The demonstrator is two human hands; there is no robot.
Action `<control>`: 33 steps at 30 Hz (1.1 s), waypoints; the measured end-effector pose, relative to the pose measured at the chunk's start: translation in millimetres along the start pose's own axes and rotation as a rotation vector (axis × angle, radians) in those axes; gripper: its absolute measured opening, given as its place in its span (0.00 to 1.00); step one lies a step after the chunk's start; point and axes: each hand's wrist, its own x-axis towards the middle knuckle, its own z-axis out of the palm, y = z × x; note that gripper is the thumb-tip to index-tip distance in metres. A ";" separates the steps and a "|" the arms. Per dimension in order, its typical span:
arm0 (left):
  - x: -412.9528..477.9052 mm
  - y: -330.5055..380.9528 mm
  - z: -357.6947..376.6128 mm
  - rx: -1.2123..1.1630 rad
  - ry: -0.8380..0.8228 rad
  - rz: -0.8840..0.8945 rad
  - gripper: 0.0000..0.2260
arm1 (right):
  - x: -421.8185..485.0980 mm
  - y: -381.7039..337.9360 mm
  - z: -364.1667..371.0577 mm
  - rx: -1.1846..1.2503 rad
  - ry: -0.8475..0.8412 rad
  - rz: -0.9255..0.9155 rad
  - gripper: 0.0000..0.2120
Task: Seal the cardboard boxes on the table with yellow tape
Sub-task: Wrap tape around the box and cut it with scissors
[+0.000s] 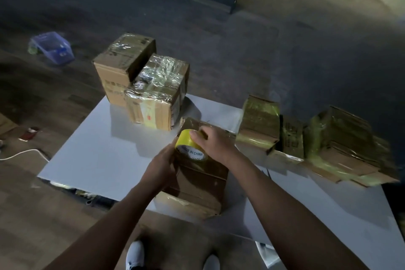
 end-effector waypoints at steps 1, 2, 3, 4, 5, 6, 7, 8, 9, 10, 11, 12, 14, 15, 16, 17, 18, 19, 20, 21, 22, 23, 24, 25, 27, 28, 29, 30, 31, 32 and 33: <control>0.4 -1.1 0.3 0.008 0.003 -0.006 0.27 | -1.2 1.9 -3.5 -0.026 0.004 0.001 0.18; 1.0 -2.2 1.3 0.012 0.008 -0.005 0.30 | -3.1 4.5 -7.5 -0.056 0.016 0.007 0.20; 0.6 -0.9 1.8 0.012 0.003 -0.011 0.32 | -6.2 8.2 -11.2 -0.085 0.030 0.021 0.21; 0.5 0.5 3.4 0.007 -0.002 -0.008 0.33 | -10.8 11.9 -14.9 -0.108 0.038 0.035 0.22; 1.1 1.9 5.4 -0.002 -0.009 -0.009 0.33 | -15.2 16.3 -17.5 -0.132 0.044 0.043 0.22; 1.8 3.5 7.6 -0.013 -0.016 -0.011 0.34 | -19.0 20.5 -20.2 -0.153 0.051 0.046 0.22; 2.0 5.8 9.1 -0.021 -0.024 -0.019 0.33 | -21.0 24.4 -22.7 -0.162 0.055 0.052 0.22; 2.3 7.9 10.0 -0.024 -0.036 -0.020 0.33 | -22.3 27.5 -25.6 -0.151 0.056 0.053 0.21; 3.2 9.0 9.7 -0.014 -0.049 -0.018 0.33 | -21.8 30.8 -27.4 -0.128 0.050 0.054 0.21; 4.8 9.2 9.0 0.016 -0.066 -0.016 0.34 | -22.0 33.2 -28.6 -0.097 0.041 0.056 0.21; 6.6 9.8 8.1 0.074 -0.093 -0.003 0.35 | -22.7 35.8 -28.1 -0.056 0.036 0.067 0.21; 8.7 9.8 8.0 0.156 -0.124 0.044 0.37 | -24.1 37.9 -26.0 -0.002 0.037 0.084 0.19; 13.9 7.1 10.7 0.348 -0.184 0.226 0.38 | -27.9 38.7 -18.9 0.128 0.062 0.114 0.18; 15.6 5.5 12.5 0.412 -0.203 0.306 0.36 | -28.4 39.2 -15.1 0.181 0.084 0.120 0.17; 16.6 4.1 13.7 0.445 -0.211 0.346 0.33 | -28.8 40.0 -12.8 0.230 0.100 0.129 0.18; 16.1 3.6 14.5 0.457 -0.207 0.346 0.31 | -29.1 41.3 -11.9 0.276 0.103 0.145 0.18; 16.6 3.3 15.3 0.476 -0.204 0.331 0.30 | -29.3 42.0 -12.7 0.313 0.097 0.161 0.19; 16.7 3.4 16.1 0.497 -0.199 0.319 0.32 | -29.4 42.5 -13.5 0.328 0.085 0.176 0.20; 16.6 2.7 17.4 0.511 -0.190 0.318 0.34 | -30.3 41.4 -14.3 0.315 0.069 0.181 0.21; 16.7 2.9 18.2 0.520 -0.177 0.322 0.36 | -30.6 40.4 -15.0 0.273 0.062 0.178 0.21; 17.0 2.4 18.8 0.528 -0.168 0.323 0.37 | -31.6 38.9 -16.4 0.210 0.065 0.162 0.22; 17.5 1.9 18.5 0.530 -0.164 0.321 0.37 | -33.4 38.6 -18.5 0.136 0.084 0.147 0.23; 17.9 1.1 18.6 0.532 -0.164 0.315 0.37 | -35.7 40.4 -22.0 0.065 0.111 0.137 0.23; 17.6 0.4 19.0 0.548 -0.168 0.308 0.37 | -38.8 43.8 -26.6 0.013 0.131 0.135 0.23; 18.0 0.3 20.3 0.609 -0.182 0.299 0.36 | -48.4 51.4 -36.0 -0.029 0.123 0.160 0.22; 17.4 2.1 21.0 0.633 -0.181 0.294 0.34 | -53.2 54.4 -39.5 -0.023 0.115 0.176 0.21; 16.2 3.6 22.4 0.643 -0.174 0.284 0.33 | -55.7 56.4 -41.2 -0.015 0.117 0.185 0.21; 14.1 4.7 23.6 0.649 -0.166 0.271 0.32 | -55.1 56.7 -41.0 -0.015 0.126 0.184 0.21; 11.9 5.5 24.1 0.649 -0.155 0.253 0.31 | -51.6 56.0 -39.8 -0.021 0.140 0.178 0.21; 9.9 6.5 23.4 0.646 -0.140 0.232 0.30 | -45.8 53.7 -38.2 -0.032 0.158 0.168 0.21; 8.4 6.7 22.1 0.643 -0.123 0.204 0.31 | -39.4 51.1 -36.8 -0.040 0.173 0.158 0.21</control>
